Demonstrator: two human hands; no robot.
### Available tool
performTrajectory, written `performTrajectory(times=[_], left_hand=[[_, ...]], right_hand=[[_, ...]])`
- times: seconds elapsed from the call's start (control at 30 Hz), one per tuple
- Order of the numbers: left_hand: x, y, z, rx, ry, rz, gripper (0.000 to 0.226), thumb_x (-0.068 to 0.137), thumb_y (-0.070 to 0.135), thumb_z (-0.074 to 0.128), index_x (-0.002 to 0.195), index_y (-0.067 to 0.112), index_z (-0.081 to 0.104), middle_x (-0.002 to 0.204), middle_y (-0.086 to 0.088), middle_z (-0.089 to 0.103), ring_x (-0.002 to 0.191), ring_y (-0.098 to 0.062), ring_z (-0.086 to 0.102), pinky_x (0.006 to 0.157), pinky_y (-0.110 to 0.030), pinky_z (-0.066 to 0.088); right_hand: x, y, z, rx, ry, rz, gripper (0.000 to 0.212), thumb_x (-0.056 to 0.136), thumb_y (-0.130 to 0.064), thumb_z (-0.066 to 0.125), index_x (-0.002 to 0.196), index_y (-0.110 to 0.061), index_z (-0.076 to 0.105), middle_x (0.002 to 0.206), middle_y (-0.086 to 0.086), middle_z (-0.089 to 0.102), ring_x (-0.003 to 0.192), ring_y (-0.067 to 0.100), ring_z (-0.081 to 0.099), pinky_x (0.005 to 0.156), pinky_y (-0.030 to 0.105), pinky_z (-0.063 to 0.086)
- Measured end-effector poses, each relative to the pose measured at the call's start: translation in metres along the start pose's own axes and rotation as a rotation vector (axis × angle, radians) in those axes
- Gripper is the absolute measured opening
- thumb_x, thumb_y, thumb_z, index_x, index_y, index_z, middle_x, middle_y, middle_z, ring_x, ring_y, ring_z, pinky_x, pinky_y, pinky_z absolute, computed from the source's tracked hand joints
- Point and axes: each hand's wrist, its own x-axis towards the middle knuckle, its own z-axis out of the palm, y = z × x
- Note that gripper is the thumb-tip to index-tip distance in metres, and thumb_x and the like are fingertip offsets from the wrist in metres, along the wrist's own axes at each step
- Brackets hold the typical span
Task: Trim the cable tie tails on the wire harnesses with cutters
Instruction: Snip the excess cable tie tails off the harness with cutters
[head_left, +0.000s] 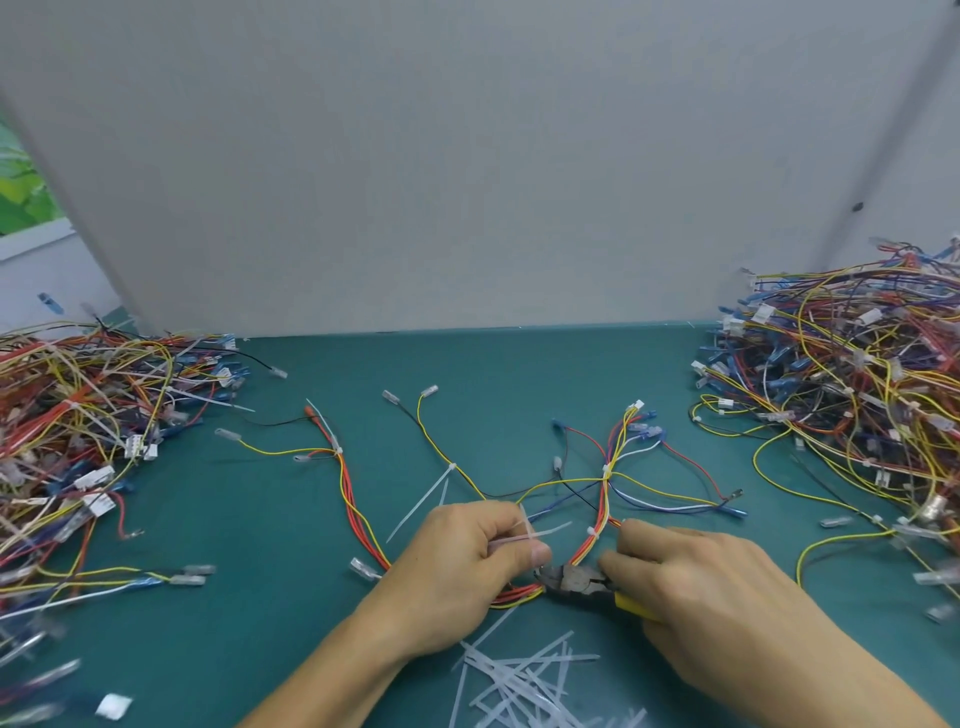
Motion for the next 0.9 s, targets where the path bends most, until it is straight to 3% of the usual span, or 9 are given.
performTrajectory(times=[0.1,0.33,0.43,0.5,0.57,0.7,0.8,0.9], left_hand=[[-0.003,0.002,0.001,0.044,0.039,0.023,0.027,0.089,0.029,0.064,0.064,0.024,0.055,0.053,0.010,0.038,0.051,-0.006,0.031,0.051,-0.017,0.027],[-0.011,0.019,-0.010,0.088,0.199,0.119,0.022,0.090,0.020,0.064,0.069,0.018,0.060,0.054,0.014,0.044,0.053,-0.004,0.039,0.054,-0.013,0.029],[-0.023,0.028,-0.024,0.189,0.249,0.175,0.021,0.093,0.021,0.060,0.072,0.020,0.060,0.060,0.015,0.049,0.059,-0.003,0.045,0.057,-0.012,0.032],[-0.035,0.033,-0.029,0.282,0.198,0.209,0.021,0.095,0.025,0.055,0.075,0.021,0.057,0.067,0.015,0.051,0.065,-0.002,0.046,0.061,-0.011,0.033],[-0.045,0.034,-0.026,0.403,0.124,0.195,0.019,0.098,0.033,0.047,0.080,0.025,0.051,0.078,0.014,0.049,0.076,-0.001,0.045,0.069,-0.013,0.035],[-0.058,0.028,-0.003,0.650,-0.080,0.111,0.024,0.097,0.047,0.038,0.105,0.029,0.053,0.107,0.010,0.043,0.108,-0.006,0.039,0.091,-0.023,0.034],[-0.060,0.029,0.001,0.870,-0.107,0.191,0.037,0.086,0.062,0.038,0.099,0.035,0.062,0.098,0.015,0.051,0.096,-0.005,0.052,0.079,-0.015,0.043],[-0.065,0.023,0.012,0.836,-0.053,0.139,0.035,0.087,0.052,0.048,0.117,0.035,0.049,0.114,0.014,0.042,0.107,-0.016,0.047,0.088,-0.024,0.040]], right_hand=[[0.000,-0.001,-0.001,-0.014,-0.003,0.014,0.041,0.032,-0.017,0.084,0.058,-0.026,0.055,0.063,-0.009,0.050,0.043,0.019,0.051,0.037,0.025,0.017],[0.000,-0.007,-0.001,0.030,-0.065,0.051,0.040,0.032,-0.018,0.083,0.057,-0.026,0.053,0.060,-0.008,0.049,0.039,0.020,0.046,0.034,0.027,0.019],[0.003,-0.009,-0.003,0.071,-0.105,0.105,0.032,0.047,-0.016,0.080,0.065,-0.022,0.054,0.068,-0.005,0.051,0.048,0.022,0.051,0.036,0.030,0.027],[0.005,-0.008,-0.002,0.084,-0.171,0.179,0.013,0.079,-0.021,0.061,0.089,-0.022,0.053,0.093,-0.004,0.051,0.075,0.028,0.058,0.052,0.036,0.036],[0.004,-0.005,0.000,0.100,-0.265,0.269,0.011,0.092,-0.024,0.040,0.102,-0.026,0.044,0.109,-0.005,0.044,0.095,0.030,0.054,0.063,0.036,0.034],[0.005,-0.005,0.002,0.122,-0.280,0.337,0.017,0.091,-0.025,0.038,0.107,-0.027,0.043,0.112,-0.007,0.043,0.099,0.029,0.054,0.064,0.034,0.034],[0.005,-0.007,0.003,0.116,-0.302,0.334,0.014,0.091,-0.025,0.038,0.104,-0.027,0.042,0.110,-0.006,0.042,0.097,0.029,0.054,0.064,0.035,0.034],[0.005,-0.006,0.003,0.117,-0.313,0.324,0.012,0.091,-0.026,0.038,0.102,-0.027,0.041,0.110,-0.006,0.042,0.097,0.027,0.054,0.063,0.035,0.034]])
